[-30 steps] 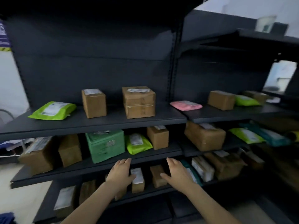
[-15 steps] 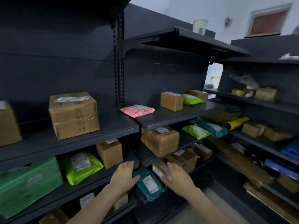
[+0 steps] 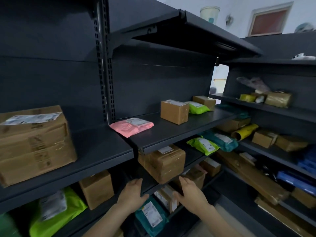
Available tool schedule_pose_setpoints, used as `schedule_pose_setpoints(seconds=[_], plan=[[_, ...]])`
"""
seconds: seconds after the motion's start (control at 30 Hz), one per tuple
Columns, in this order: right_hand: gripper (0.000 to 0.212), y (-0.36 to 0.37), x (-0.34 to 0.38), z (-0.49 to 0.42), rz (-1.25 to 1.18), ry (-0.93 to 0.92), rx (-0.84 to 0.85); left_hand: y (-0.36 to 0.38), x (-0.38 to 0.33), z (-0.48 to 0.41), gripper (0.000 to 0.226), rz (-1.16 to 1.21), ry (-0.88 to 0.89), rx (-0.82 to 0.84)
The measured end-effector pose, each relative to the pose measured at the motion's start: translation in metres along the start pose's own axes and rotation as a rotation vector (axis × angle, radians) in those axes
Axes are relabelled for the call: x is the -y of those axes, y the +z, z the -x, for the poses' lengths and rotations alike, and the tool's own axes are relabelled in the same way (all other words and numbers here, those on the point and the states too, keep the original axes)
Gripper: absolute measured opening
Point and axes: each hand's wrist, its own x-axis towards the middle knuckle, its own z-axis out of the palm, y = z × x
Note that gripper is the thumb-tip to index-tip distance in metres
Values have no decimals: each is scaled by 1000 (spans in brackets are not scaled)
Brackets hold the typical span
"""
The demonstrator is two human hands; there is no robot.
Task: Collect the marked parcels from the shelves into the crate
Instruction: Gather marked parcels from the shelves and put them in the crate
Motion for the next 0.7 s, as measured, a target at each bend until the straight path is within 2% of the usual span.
schedule_pose_setpoints(seconds=[0.23,0.37,0.63,0.7], plan=[[66,2,-38,-44,-66,26,23,9,-6,-47,73,31,-46,44],[49,1,-66,-77,-143,-16,27,22,-19,-75,71,22,-101,38],[27,-7,-119,-165,-197,-225,80,40,-58,-120,50,197,-260,-192],[32,-8,-129,-185,-254,-205,113,43,-67,-131,53,275,-334,-232]])
